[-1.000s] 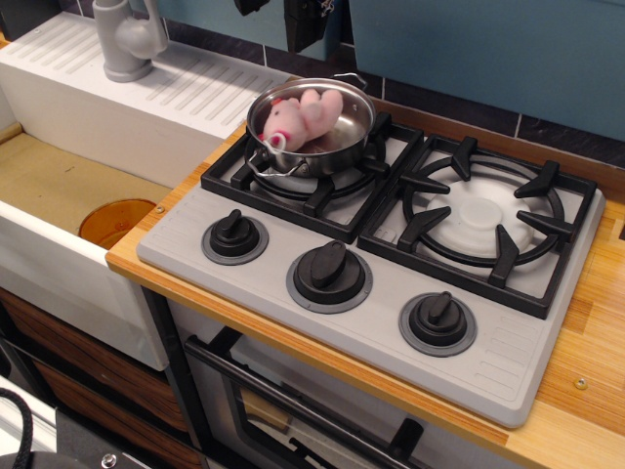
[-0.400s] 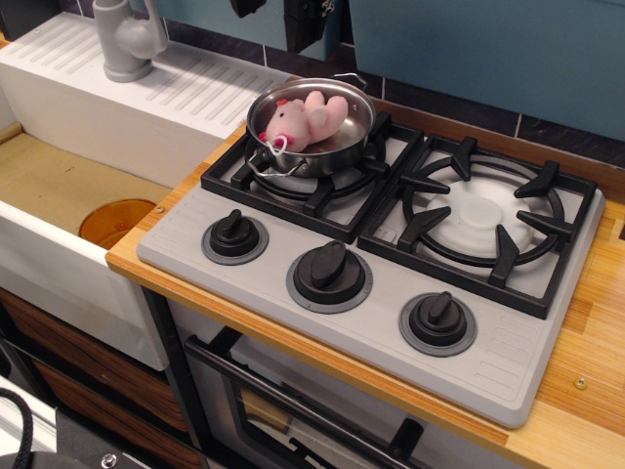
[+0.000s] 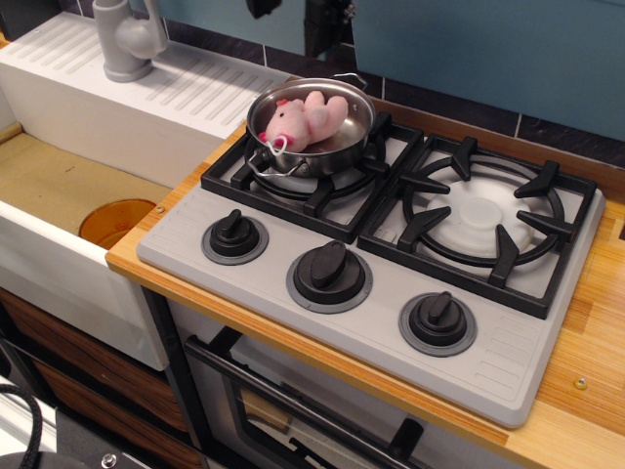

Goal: Put pan on stove and put stuffedpig in pan

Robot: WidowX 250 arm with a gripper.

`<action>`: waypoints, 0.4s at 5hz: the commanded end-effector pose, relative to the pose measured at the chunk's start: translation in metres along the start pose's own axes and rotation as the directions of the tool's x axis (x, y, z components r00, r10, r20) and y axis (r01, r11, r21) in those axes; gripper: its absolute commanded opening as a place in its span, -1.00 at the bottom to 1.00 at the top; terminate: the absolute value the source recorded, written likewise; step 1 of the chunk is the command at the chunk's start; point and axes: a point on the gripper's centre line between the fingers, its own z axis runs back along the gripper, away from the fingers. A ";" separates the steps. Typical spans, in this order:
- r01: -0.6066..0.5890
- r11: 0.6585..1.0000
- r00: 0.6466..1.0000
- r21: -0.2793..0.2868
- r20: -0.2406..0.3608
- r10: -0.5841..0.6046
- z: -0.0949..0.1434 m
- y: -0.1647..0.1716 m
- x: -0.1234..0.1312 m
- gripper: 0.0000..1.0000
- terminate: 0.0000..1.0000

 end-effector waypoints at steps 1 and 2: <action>-0.014 1.000 0.999 0.014 0.044 0.013 0.023 -0.003 0.013 1.00 -1.00; -0.020 1.000 0.999 -0.009 0.035 0.021 0.023 -0.004 0.014 1.00 -1.00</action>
